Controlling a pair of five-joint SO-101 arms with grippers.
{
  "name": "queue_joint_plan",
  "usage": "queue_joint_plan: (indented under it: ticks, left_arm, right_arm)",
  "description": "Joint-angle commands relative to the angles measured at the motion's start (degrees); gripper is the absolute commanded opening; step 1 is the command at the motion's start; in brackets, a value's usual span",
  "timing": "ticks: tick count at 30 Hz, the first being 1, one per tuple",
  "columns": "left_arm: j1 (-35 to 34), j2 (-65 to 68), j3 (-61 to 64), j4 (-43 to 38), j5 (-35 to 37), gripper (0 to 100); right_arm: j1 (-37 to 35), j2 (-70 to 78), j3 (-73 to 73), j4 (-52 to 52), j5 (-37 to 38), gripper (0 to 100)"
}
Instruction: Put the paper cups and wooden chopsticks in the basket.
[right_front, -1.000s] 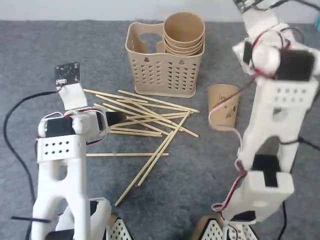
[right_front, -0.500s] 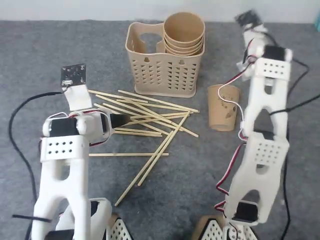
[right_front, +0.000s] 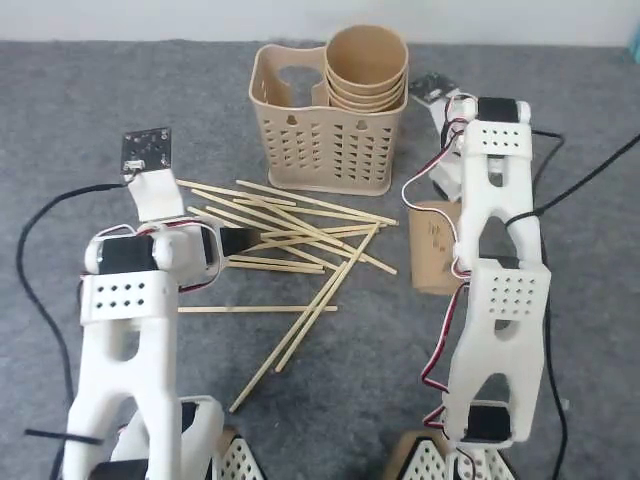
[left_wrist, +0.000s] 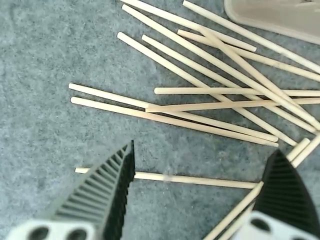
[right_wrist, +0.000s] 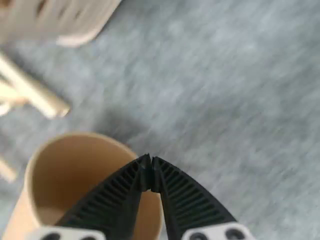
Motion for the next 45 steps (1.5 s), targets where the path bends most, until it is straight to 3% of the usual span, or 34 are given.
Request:
queue_joint_plan:
  ticks: [1, 13, 19, 30, 36, 42, 45]
  left_arm:
    - [0.09, -2.20, -0.48, -1.05, -0.44, 38]
    - [0.09, -2.20, -0.57, -1.05, -0.44, 38]
    - [0.09, -2.20, -0.57, -1.05, -0.44, 38]
    - [0.09, -2.20, -0.48, -1.05, -0.44, 38]
    - [0.09, -2.20, -0.48, -1.05, -0.44, 38]
    - [0.09, -2.20, -0.40, -1.05, -0.44, 38]
    - [0.09, -2.20, -0.40, -1.05, -0.44, 38]
  right_arm:
    - [-0.84, -7.78, -2.90, 7.52, 2.81, 0.9]
    - [-0.31, -33.71, 26.64, 7.16, 12.13, 0.9]
    - [1.27, -43.82, 35.87, 5.23, 9.41, 0.9]
    - [1.01, -58.42, 58.37, 5.85, 11.78, 0.9]
    - [0.48, -70.64, 71.56, -2.59, 11.34, 0.9]
    - [0.48, -84.26, 72.70, -4.79, 6.59, 1.9]
    - [0.92, -90.51, 72.53, -4.88, 4.92, 9.1]
